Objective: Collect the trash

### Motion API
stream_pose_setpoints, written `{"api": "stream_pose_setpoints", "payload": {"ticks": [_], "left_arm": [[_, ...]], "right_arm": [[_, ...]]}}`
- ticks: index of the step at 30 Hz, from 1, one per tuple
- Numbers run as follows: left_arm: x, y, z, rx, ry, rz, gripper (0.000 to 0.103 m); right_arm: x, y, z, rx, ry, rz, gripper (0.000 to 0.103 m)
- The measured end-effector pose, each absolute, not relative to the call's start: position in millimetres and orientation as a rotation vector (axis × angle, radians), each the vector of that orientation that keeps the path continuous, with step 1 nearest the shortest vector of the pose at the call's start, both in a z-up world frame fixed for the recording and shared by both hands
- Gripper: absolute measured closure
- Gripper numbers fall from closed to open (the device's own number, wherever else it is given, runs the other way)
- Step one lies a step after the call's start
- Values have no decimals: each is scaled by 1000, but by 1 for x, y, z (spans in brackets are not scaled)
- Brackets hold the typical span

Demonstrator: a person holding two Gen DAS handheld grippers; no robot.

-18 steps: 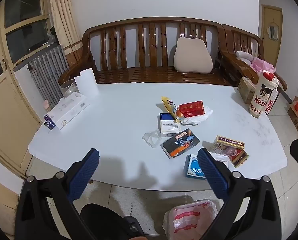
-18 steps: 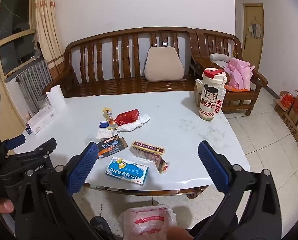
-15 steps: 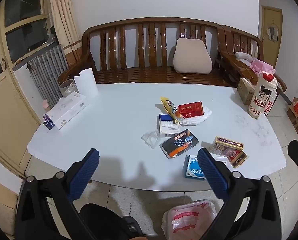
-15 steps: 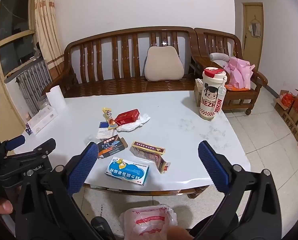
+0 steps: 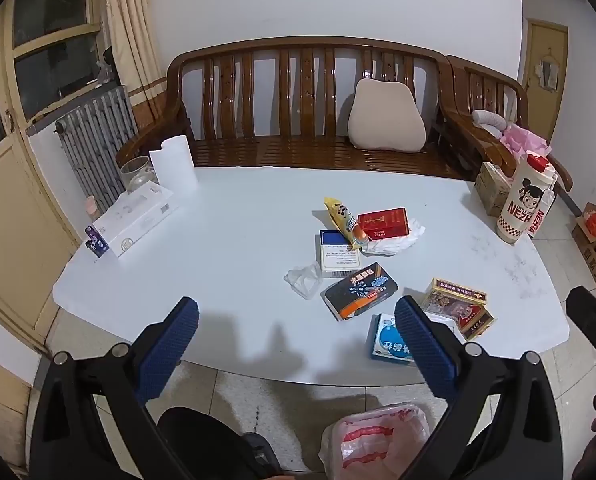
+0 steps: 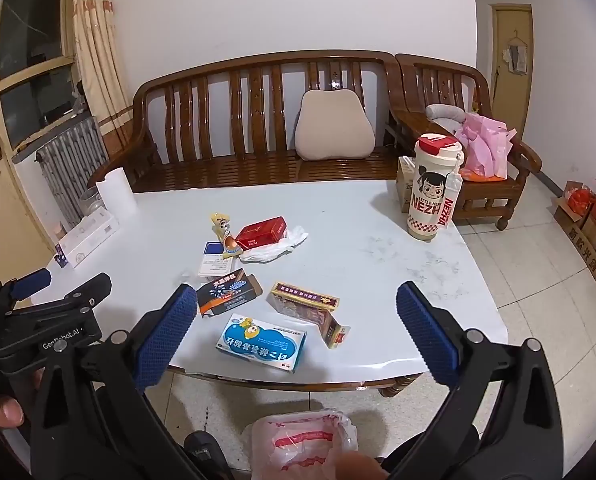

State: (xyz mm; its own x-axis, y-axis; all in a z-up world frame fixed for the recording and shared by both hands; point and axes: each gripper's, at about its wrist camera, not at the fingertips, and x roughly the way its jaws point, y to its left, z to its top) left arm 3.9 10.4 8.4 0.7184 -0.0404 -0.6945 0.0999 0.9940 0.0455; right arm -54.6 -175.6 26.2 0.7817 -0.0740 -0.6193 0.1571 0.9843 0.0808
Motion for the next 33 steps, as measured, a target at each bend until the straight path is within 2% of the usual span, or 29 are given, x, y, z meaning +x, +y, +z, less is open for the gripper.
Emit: {"api": "stream_pose_setpoints", "payload": {"ticks": [33], "left_arm": [[4, 18, -3, 53, 771, -72, 7]], "right_arm": [[-50, -171, 17, 117, 680, -123, 5]]}}
